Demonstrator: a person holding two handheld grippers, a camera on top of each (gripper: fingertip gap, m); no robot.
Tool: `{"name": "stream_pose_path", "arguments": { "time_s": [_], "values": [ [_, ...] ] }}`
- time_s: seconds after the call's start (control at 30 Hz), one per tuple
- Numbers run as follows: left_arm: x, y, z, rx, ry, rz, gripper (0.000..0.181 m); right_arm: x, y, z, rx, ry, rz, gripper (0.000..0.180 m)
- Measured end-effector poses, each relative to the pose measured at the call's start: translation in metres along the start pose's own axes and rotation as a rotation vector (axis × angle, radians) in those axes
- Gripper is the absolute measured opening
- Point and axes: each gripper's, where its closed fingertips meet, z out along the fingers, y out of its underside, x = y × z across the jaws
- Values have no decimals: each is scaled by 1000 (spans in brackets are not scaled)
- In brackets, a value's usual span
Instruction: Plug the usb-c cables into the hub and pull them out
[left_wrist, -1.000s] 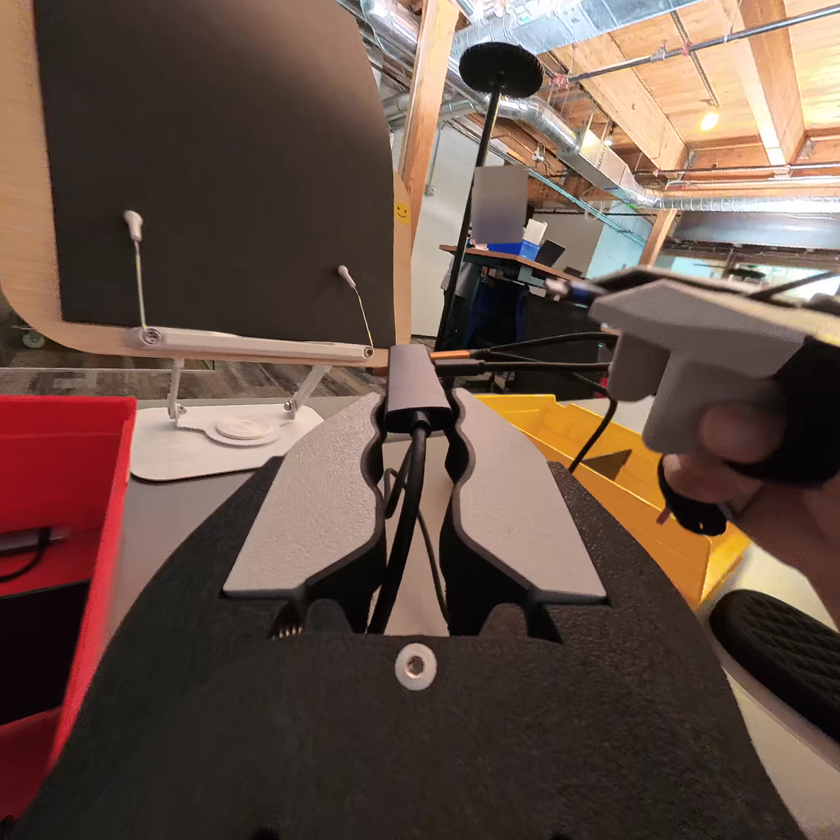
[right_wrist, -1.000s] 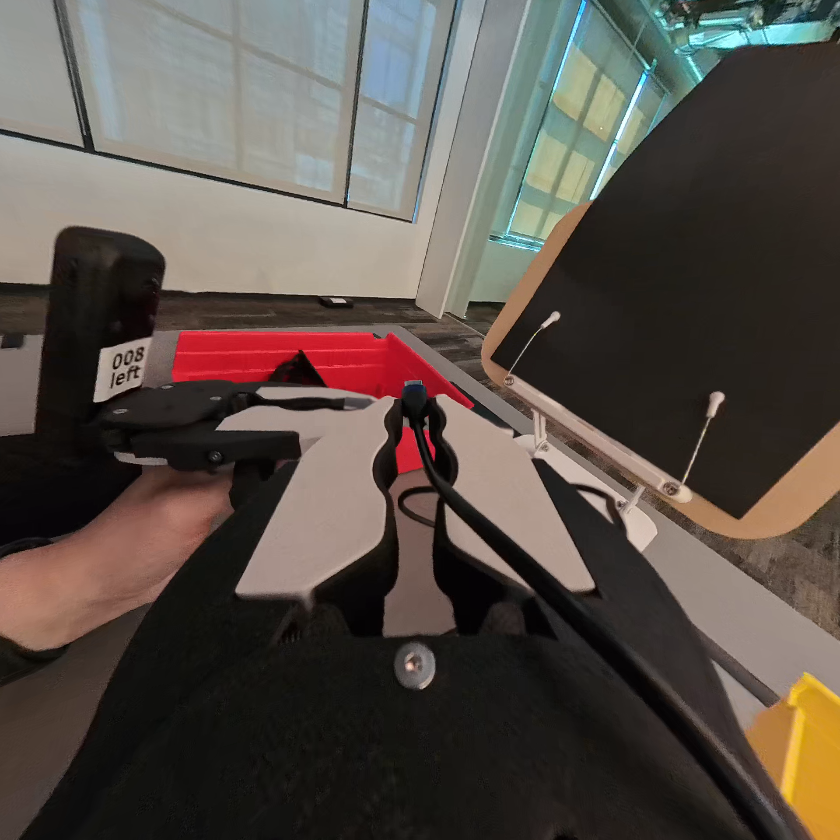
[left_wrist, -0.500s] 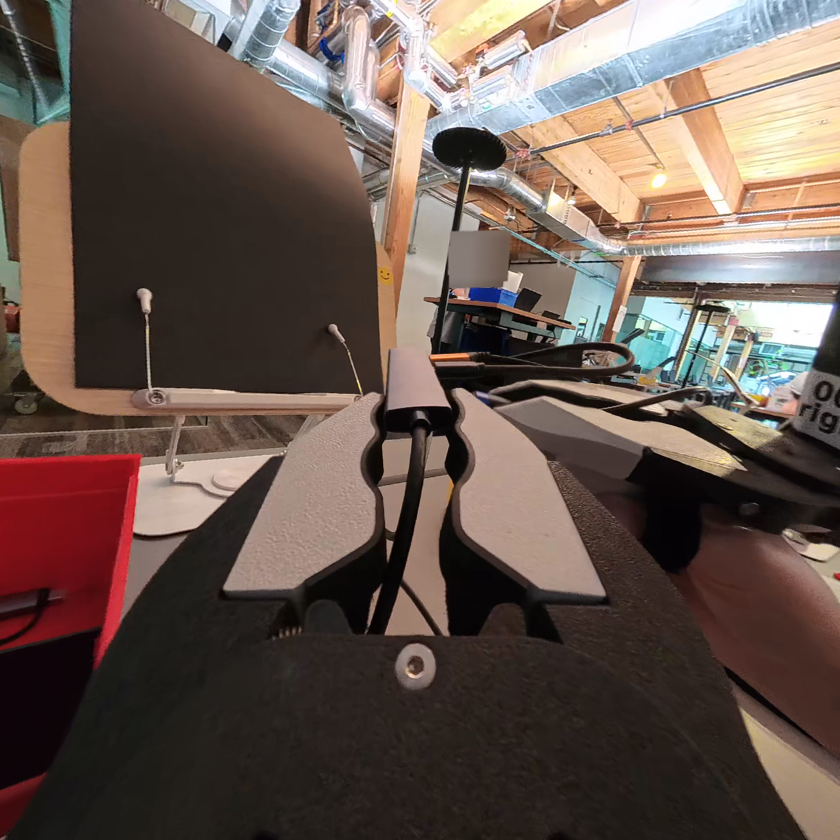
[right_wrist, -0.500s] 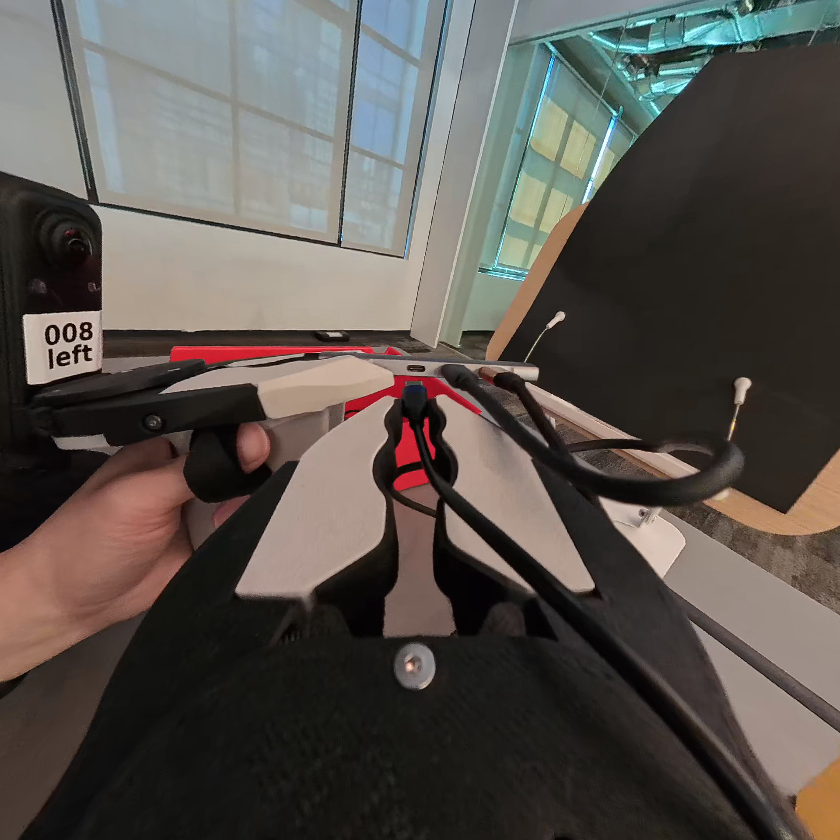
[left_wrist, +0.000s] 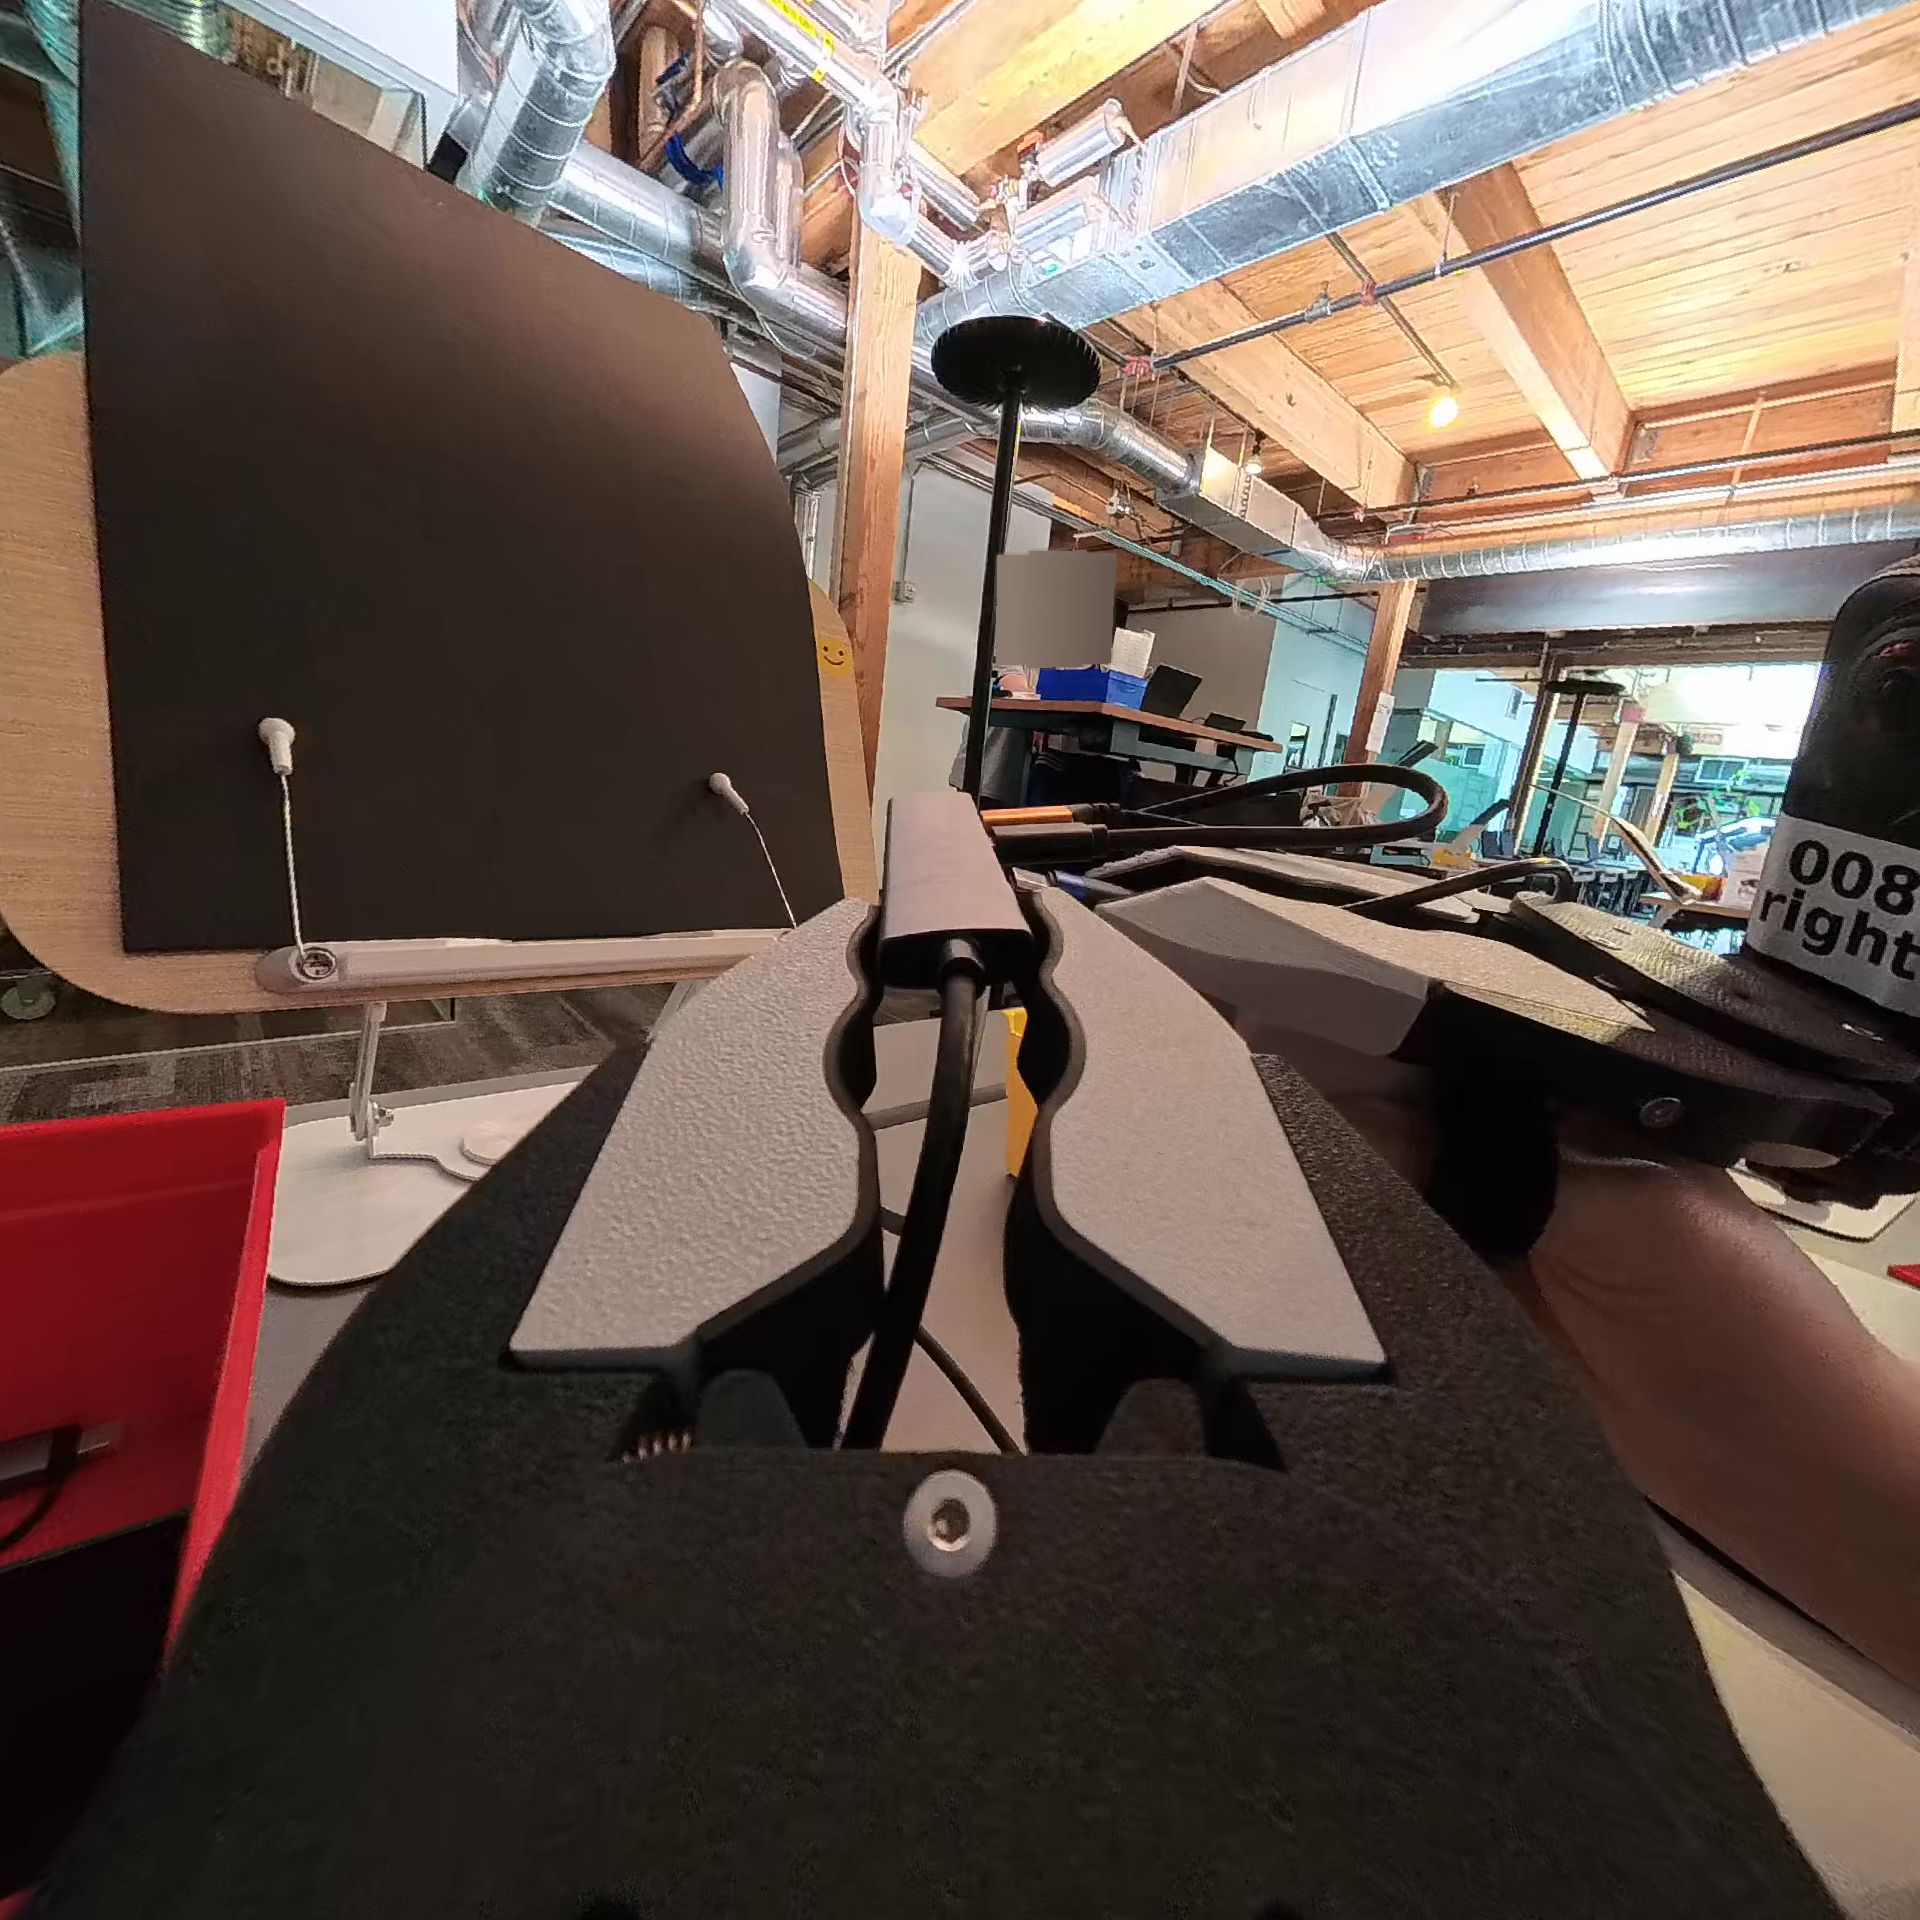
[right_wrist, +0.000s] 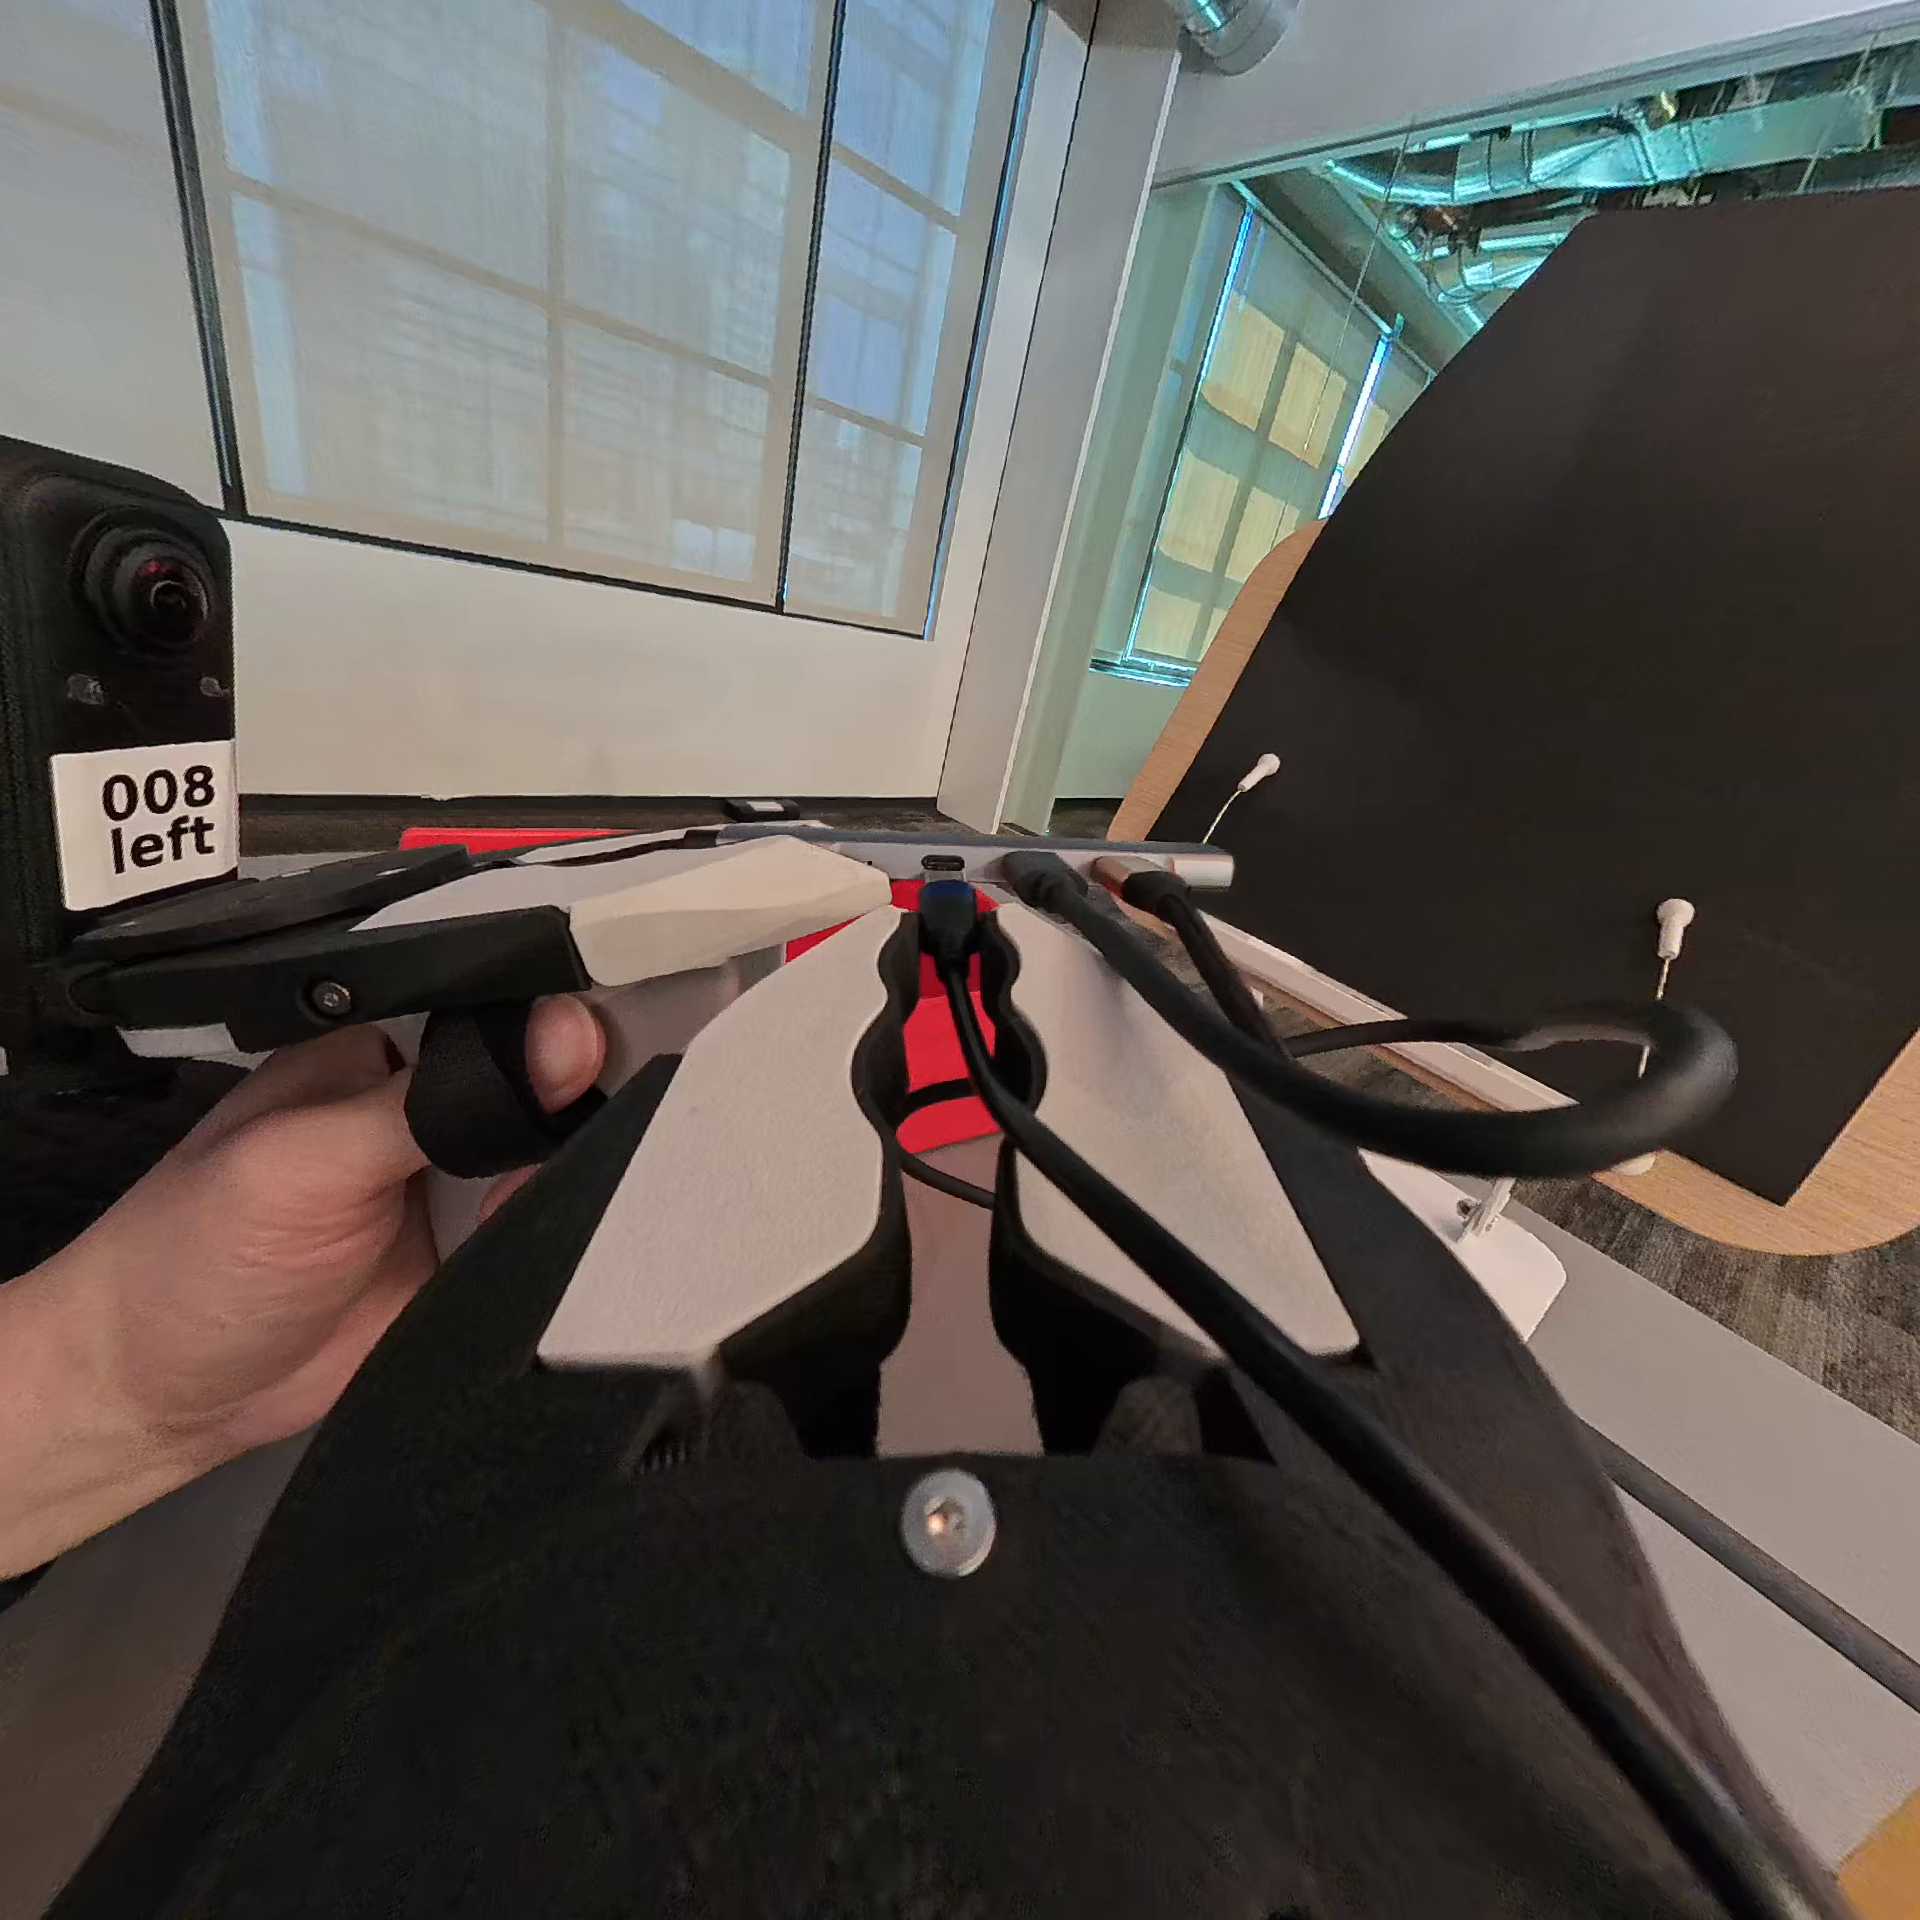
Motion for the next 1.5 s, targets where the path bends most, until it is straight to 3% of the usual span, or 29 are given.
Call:
{"name": "stream_pose_path", "arguments": {
  "time_s": [0.7, 1.07, 1.37, 1.5],
  "values": [
    [5, 2, 0, -24, 5, 148, 23, 0, 0, 0, 14, 6, -13, 12],
    [16, -10, -7, -37, 62, 322, 24, -9, -16, -8, 155, -38, -87, 12],
    [17, -8, -12, -112, 60, 469, 24, -11, -15, -9, 168, -106, -86, 12],
    [23, -15, -11, -55, 65, 456, 24, -13, -22, -12, 208, -121, -96, 12]
  ]
}}
